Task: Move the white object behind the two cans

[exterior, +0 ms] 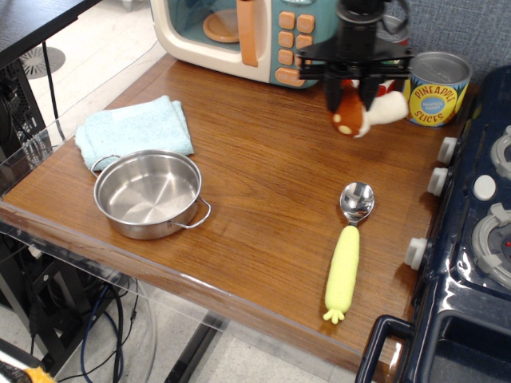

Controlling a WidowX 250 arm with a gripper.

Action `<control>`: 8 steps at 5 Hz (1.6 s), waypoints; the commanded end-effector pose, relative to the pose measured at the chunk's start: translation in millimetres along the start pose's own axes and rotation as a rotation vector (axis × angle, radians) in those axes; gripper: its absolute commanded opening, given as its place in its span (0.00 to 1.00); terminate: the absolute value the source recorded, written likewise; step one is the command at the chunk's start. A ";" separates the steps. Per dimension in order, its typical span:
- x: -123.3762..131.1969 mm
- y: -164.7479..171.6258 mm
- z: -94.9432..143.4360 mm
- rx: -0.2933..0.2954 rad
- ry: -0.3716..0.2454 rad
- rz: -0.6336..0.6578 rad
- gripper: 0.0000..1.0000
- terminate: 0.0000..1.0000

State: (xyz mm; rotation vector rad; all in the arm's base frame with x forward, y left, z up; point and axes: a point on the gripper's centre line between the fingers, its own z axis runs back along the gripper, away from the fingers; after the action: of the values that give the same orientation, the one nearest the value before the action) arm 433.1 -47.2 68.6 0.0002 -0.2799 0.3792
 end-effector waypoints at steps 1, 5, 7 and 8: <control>3.1 -21.8 -2.7 -0.047 -0.005 -0.048 0.00 0.00; 4.7 -15.8 29.0 -0.039 0.016 0.001 1.00 0.00; 5.3 4.7 78.8 -0.083 -0.074 0.029 1.00 0.00; 5.3 4.7 78.8 -0.083 -0.074 0.029 1.00 0.00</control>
State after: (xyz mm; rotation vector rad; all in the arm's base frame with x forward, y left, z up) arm 423.9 -43.8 114.5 -0.0498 -0.2947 0.4006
